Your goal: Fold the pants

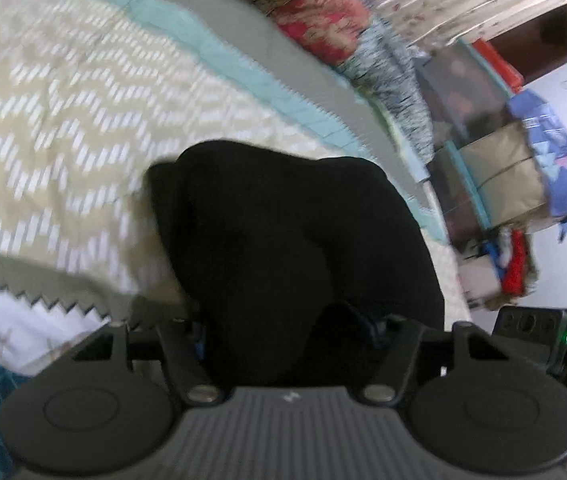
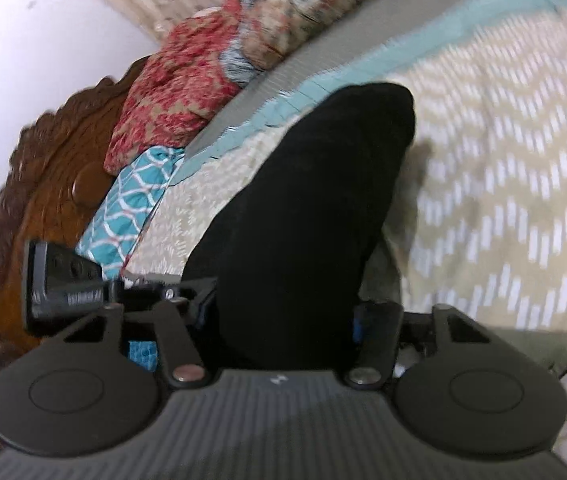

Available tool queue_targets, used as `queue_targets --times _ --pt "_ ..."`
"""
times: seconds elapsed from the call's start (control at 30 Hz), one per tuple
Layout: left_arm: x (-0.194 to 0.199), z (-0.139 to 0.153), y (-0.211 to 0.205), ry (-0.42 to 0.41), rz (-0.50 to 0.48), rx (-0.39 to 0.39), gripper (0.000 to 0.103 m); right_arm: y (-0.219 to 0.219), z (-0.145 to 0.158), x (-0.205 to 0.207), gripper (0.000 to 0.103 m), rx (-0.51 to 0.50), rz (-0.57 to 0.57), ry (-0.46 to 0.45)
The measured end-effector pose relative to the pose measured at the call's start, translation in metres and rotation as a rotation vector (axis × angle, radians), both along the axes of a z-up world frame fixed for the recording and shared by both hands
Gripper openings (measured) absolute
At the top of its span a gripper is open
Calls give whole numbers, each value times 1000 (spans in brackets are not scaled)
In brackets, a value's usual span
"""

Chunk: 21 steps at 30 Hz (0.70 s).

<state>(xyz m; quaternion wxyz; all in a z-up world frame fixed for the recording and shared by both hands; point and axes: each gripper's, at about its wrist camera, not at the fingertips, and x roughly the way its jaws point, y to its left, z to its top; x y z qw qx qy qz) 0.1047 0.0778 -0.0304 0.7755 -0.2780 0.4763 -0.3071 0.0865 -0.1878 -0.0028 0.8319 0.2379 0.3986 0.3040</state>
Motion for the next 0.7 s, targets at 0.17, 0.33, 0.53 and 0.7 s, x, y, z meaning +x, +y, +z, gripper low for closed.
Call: queue_targets --times 0.17,0.33,0.53,0.7 --pt "27 58 -7 -186 -4 1 61 5 42 17 58 6 -23 -196" --pt "107 101 -36 -343 -18 72 61 -6 65 82 58 16 -99 -329" --pt "203 85 -73 -362 34 173 61 -17 46 177 58 4 -221 -311" --pt "261 24 -89 -268 94 258 62 -23 -2 239 58 -19 -297 -175"
